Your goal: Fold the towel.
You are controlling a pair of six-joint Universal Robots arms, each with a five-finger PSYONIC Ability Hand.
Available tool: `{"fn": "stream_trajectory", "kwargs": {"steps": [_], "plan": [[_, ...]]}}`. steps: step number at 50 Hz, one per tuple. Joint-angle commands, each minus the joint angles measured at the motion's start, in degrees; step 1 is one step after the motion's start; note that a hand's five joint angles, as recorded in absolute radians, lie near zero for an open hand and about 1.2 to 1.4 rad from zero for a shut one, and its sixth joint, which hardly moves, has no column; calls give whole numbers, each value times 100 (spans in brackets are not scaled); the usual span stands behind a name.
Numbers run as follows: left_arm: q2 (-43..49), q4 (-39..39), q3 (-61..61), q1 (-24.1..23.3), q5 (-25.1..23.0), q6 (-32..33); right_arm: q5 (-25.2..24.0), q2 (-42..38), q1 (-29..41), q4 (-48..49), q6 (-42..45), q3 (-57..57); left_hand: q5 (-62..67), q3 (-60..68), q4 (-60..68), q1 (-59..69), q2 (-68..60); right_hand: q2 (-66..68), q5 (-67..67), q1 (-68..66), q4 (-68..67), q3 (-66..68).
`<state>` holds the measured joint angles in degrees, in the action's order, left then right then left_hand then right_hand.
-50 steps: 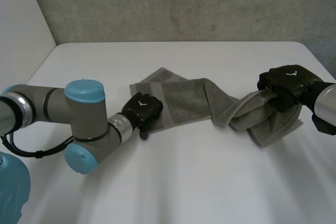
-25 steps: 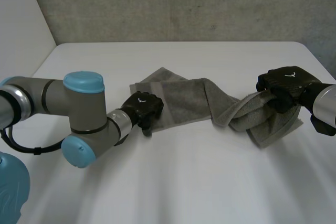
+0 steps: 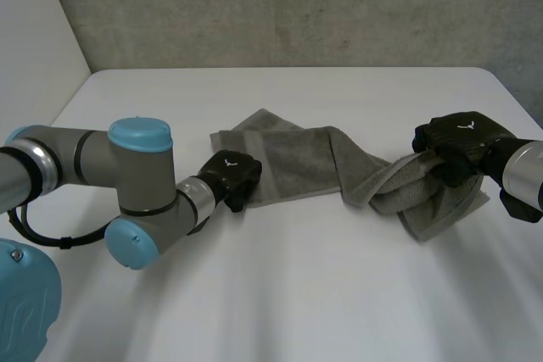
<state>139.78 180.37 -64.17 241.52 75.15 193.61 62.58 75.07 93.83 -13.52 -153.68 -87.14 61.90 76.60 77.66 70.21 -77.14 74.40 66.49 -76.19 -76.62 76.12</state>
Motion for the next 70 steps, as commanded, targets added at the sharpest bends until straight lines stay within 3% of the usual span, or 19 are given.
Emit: {"fn": "stream_trajectory", "kwargs": {"steps": [1,9,10,11,27,55,58,60,62,70], "plan": [[-82,-19,-35,0,-9,-8,9,34,-32,-2,5,48,810,340,234,979,-286,560,351,-381,-338,388],[-293,69,-210,44,0,10,9,52,-5,-11,5,22,810,340,234,979,-286,560,351,-381,-338,388],[-284,95,-228,44,0,19,9,52,3,-11,5,13,-1569,-2039,-2145,-1401,2094,560,351,-381,-338,388],[-267,86,-245,44,17,19,9,52,3,-11,5,13,-3175,-3645,-3751,-3006,3699,560,351,-381,-338,388],[-522,147,-790,105,17,915,9,43,12,-11,5,-22,-3225,-3694,-3801,-3056,3749,560,351,-381,-338,388],[-29,315,-272,97,17,941,0,-62,12,7,23,-101,-3040,-3509,-3616,-2871,3564,560,351,-381,-338,388],[-12,306,-219,97,26,906,9,-71,12,7,23,-101,-1913,-2382,-2489,-1744,2437,560,351,-381,-338,388],[-20,306,-210,88,26,889,0,-71,12,7,31,-101,213,-257,-363,381,312,560,351,-381,-338,388],[-47,306,-210,88,26,889,9,-80,21,7,23,-101,804,335,228,973,-280,560,351,-381,-338,388],[-108,306,-202,79,17,695,9,-115,21,7,67,-137,810,340,234,979,-286,560,351,-381,-338,388]]}}
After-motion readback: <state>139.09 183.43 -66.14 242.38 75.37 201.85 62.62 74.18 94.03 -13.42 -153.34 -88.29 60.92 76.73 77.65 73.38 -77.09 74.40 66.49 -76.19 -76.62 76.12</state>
